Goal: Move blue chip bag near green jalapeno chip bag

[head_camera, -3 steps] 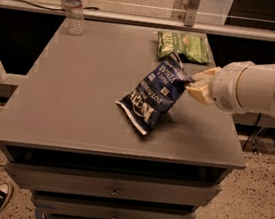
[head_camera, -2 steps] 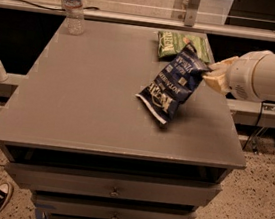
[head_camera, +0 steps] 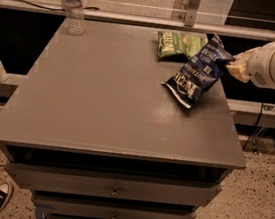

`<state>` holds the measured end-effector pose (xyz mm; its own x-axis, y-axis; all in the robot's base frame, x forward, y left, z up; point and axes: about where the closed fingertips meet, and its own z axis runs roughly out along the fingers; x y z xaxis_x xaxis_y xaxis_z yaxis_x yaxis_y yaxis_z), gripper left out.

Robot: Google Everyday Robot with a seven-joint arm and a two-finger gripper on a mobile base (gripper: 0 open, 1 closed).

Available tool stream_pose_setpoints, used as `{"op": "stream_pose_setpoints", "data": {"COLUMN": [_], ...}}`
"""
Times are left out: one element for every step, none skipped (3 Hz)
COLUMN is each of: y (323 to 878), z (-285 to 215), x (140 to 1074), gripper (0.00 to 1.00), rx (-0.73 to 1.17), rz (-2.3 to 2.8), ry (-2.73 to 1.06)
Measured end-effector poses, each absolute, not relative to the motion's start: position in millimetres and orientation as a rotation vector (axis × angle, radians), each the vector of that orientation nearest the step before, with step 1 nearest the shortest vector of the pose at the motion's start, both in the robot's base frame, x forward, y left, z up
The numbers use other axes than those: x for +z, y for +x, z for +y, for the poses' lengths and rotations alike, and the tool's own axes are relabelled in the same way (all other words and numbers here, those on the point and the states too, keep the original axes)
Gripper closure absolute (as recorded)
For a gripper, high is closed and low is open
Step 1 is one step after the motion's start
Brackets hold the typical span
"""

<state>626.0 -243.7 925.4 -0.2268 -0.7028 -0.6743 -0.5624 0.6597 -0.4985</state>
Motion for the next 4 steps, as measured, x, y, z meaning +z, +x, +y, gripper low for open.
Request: {"op": "stream_pose_setpoints", "data": {"y": [651.4, 671.9, 687.1, 699.3], "z": [-276.3, -306.0, -326.8, -336.2], "x": [919.3, 913.1, 902.2, 888.4], "gripper": [1.0, 1.0, 1.0, 1.0], "rx": [-0.246, -0.306, -0.347, -0.365], "rz": [1.93, 1.954, 1.976, 1.992], "ry": [-0.944, -0.893, -0.847, -0.814]}}
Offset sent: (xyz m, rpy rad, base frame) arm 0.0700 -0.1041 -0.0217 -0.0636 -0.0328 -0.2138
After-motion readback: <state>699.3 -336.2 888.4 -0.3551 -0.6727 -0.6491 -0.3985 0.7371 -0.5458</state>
